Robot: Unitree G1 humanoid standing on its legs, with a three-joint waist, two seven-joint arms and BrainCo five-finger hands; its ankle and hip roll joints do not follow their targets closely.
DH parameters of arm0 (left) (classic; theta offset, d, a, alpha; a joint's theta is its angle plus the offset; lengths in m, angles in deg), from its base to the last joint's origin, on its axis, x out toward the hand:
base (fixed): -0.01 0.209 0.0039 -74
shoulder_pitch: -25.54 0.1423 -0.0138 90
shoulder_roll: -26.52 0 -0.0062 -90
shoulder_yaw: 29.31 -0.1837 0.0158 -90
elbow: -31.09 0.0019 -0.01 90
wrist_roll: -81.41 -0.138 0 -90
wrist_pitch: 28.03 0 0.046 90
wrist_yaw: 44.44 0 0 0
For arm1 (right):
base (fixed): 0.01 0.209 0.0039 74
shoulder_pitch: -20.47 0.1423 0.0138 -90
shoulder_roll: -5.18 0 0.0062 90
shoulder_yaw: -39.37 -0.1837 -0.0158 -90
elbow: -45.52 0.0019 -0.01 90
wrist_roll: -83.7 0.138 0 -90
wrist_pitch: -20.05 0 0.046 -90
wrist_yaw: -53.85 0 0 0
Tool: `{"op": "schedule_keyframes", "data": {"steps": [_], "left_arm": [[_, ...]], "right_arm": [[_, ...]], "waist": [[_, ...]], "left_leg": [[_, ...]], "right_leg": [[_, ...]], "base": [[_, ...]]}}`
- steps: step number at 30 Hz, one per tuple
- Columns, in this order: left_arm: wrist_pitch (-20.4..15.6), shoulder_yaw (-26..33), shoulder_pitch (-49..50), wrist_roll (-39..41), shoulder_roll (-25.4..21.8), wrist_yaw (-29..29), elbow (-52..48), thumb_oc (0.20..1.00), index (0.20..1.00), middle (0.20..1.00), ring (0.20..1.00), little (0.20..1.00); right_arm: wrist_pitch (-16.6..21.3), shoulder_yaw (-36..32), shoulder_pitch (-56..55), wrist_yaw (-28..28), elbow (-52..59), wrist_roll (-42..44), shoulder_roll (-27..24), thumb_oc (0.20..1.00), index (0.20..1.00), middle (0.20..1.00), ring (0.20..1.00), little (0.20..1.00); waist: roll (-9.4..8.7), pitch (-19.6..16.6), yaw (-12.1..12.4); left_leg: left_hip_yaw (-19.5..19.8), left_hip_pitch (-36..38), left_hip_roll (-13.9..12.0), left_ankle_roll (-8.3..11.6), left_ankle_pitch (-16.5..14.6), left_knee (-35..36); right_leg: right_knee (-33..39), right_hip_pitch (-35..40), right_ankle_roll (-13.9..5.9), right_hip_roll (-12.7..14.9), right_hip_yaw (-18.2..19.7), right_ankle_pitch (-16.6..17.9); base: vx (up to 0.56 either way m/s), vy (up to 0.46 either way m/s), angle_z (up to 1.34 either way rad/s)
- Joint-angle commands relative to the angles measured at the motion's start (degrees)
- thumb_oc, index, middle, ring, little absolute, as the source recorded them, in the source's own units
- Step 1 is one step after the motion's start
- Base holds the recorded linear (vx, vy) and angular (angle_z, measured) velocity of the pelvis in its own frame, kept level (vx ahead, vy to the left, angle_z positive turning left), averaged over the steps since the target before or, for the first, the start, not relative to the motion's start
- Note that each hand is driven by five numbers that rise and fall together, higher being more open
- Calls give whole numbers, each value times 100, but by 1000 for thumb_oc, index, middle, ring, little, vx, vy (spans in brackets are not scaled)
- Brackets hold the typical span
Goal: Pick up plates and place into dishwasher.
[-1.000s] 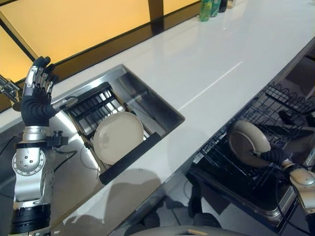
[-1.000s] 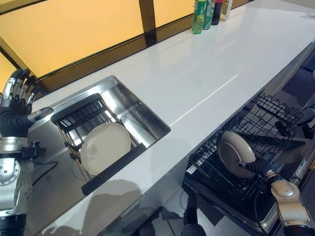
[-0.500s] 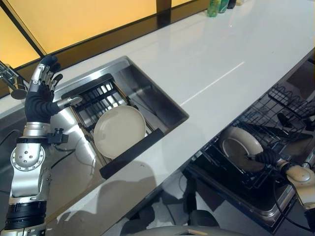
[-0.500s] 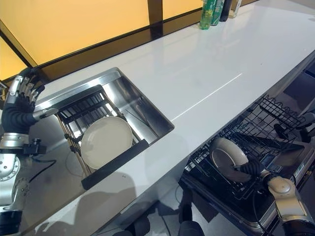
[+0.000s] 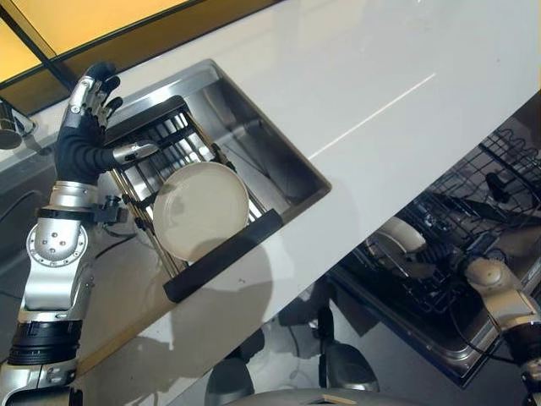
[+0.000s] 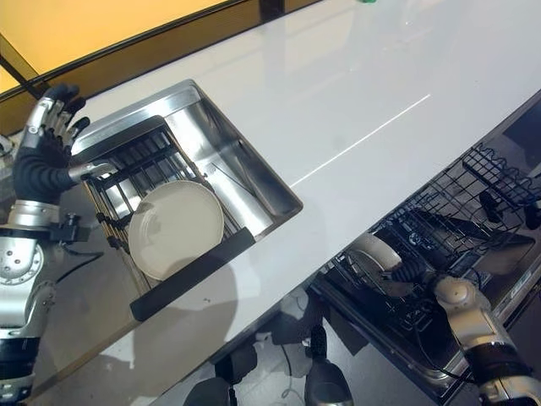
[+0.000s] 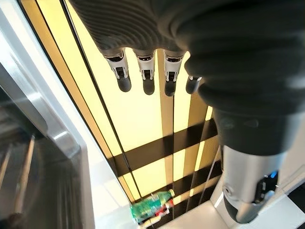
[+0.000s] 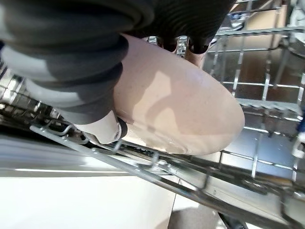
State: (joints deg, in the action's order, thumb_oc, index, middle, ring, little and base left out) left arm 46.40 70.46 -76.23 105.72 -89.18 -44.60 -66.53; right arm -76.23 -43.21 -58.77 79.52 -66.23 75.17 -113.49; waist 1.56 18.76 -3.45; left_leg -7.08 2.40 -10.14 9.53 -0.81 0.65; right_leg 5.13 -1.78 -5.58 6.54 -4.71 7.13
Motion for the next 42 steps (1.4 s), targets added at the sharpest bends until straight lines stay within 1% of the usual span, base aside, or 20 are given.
{"op": "schedule_keyframes", "data": {"steps": [1,4,5,8,9,10,11,12,21,25,28,32,34,35,37,38,39,40,41,42], "left_arm": [[-190,-152,-395,-33,-313,216,-59,1000,1000,1000,1000,1000],[-231,-158,-427,-26,-315,193,15,1000,1000,1000,1000,1000],[-226,-148,-415,-14,-312,184,8,1000,1000,1000,1000,1000],[-207,-111,-365,-11,-289,135,-11,1000,1000,1000,1000,1000],[-190,-87,-351,9,-292,106,-11,1000,1000,1000,1000,1000],[-182,-69,-341,17,-289,86,-7,1000,1000,1000,1000,1000],[-168,-52,-319,36,-288,77,-8,1000,1000,1000,1000,1000],[-165,-46,-304,37,-285,71,-8,1000,1000,1000,1000,1000],[-210,182,57,-7,-106,-119,-12,1000,1000,1000,1000,1000],[-213,235,247,-93,46,-212,59,1000,1000,1000,1000,1000],[-144,257,367,-75,79,-288,107,1000,1000,1000,1000,1000],[-185,286,502,-199,132,-491,226,1000,1000,1000,1000,1000],[-150,308,558,-185,134,-562,241,1000,1000,1000,1000,1000],[-135,337,624,-215,147,-576,244,1000,1000,1000,1000,1000],[-104,379,753,-245,181,-568,263,1000,1000,1000,1000,1000],[-81,412,812,-266,209,-562,287,1000,1000,1000,1000,1000],[-45,457,876,-342,234,-537,303,1000,1000,1000,1000,1000],[4,490,975,-587,245,-442,338,1000,1000,1000,1000,1000],[66,489,1001,-688,246,-432,344,1000,1000,1000,1000,1000],[195,431,1043,-757,191,-387,466,1000,1000,1000,1000,1000]], "right_arm": [[-146,706,90,174,-154,-100,-111,200,200,200,200,200],[-160,761,109,93,-246,-74,-80,200,200,200,200,200],[-114,745,54,65,-272,-112,-64,200,200,200,200,200],[-49,670,-123,-79,-251,-133,-51,200,200,200,200,200],[-50,612,-176,-202,-225,-119,-63,200,200,200,200,200],[-50,569,-201,-304,-205,-102,-54,247,247,247,247,247],[-65,507,-228,-401,-175,-109,-39,743,743,743,743,743],[-65,463,-252,-469,-146,-118,-26,1000,1000,1000,1000,1000],[-125,-159,-651,-717,332,-340,135,1000,1000,1000,1000,1000],[-176,-447,-816,-684,682,-557,227,1000,1000,1000,1000,1000],[-206,-621,-857,-614,983,-635,180,1000,1000,1000,1000,1000],[-232,-839,-863,-557,1317,-745,121,1000,1000,1000,1000,1000],[-261,-942,-862,-480,1491,-792,48,1000,1000,1000,1000,1000],[-278,-1000,-835,-423,1617,-813,-24,1000,1000,1000,1000,1000],[-281,-1055,-789,-393,1753,-805,-102,1000,1000,1000,1000,1000],[-284,-1075,-764,-357,1815,-804,-118,1000,1000,1000,1000,1000],[-270,-1091,-739,-347,1880,-797,-125,1000,1000,1000,1000,1000],[-286,-1089,-701,-371,1974,-809,-118,1000,1000,1000,1000,1000],[-312,-1087,-697,-407,2020,-815,-112,1000,1000,1000,1000,1000],[-422,-1121,-675,-512,2182,-792,-137,1000,1000,1000,1000,1000]], "waist": [[-64,-92,104],[-68,-117,109],[-74,-133,109],[-100,-202,103],[-113,-233,96],[-122,-252,93],[-133,-281,85],[-139,-299,80],[-179,-584,-49],[-170,-721,-114],[-161,-805,-156],[-147,-891,-212],[-158,-897,-212],[-181,-880,-182],[-191,-854,-115],[-183,-853,-79],[-173,-841,-33],[-130,-861,29],[-123,-859,49],[-113,-858,77]], "left_leg": [[287,-651,-113,-82,492,-232],[269,-619,-119,-83,496,-222],[261,-600,-118,-88,490,-212],[228,-538,-127,-91,483,-171],[215,-513,-131,-92,478,-158],[203,-491,-139,-92,477,-146],[187,-460,-144,-94,470,-130],[176,-437,-147,-95,465,-118],[16,-102,-206,-112,431,64],[-35,54,-234,-111,438,186],[-85,152,-274,-94,458,251],[-144,220,-379,-42,438,132],[-60,172,-403,-5,369,-160],[89,85,-372,9,269,-471],[378,-59,-314,-7,176,-765],[512,-66,-281,-40,155,-693],[658,-71,-239,-75,276,-507],[862,-34,-203,-101,410,-178],[879,9,-191,-109,457,-81],[1027,-27,-96,-131,453,-69]], "right_leg": [[-346,-62,-256,434,3,-261],[-362,-39,-248,433,-26,-270],[-361,-26,-246,433,-34,-277],[-341,13,-257,429,-48,-281],[-332,29,-261,424,-47,-282],[-324,42,-264,421,-48,-282],[-315,60,-267,415,-48,-284],[-309,71,-268,411,-44,-285],[-215,257,-280,339,19,-304],[-170,341,-271,275,57,-325],[-145,410,-255,221,70,-356],[-178,469,-173,88,133,-432],[-198,485,-116,34,199,-442],[-216,505,-65,1,279,-441],[-235,562,-12,-54,446,-450],[-243,596,-6,-76,520,-471],[-276,583,2,-98,607,-450],[-291,613,1,-145,706,-502],[-295,632,-2,-150,734,-521],[-318,649,-14,-154,795,-565]], "base": [[-8,9,7],[-3,9,3],[0,0,0],[7,4,3],[4,5,4],[1,6,3],[0,0,0],[0,0,0],[5,1,-3],[-2,1,-8],[-21,-10,-7],[-23,-15,-9],[0,0,0],[30,-11,-4],[85,51,-21],[70,120,-38],[82,175,-38],[60,163,-38],[91,196,-43],[44,164,-49]]}}
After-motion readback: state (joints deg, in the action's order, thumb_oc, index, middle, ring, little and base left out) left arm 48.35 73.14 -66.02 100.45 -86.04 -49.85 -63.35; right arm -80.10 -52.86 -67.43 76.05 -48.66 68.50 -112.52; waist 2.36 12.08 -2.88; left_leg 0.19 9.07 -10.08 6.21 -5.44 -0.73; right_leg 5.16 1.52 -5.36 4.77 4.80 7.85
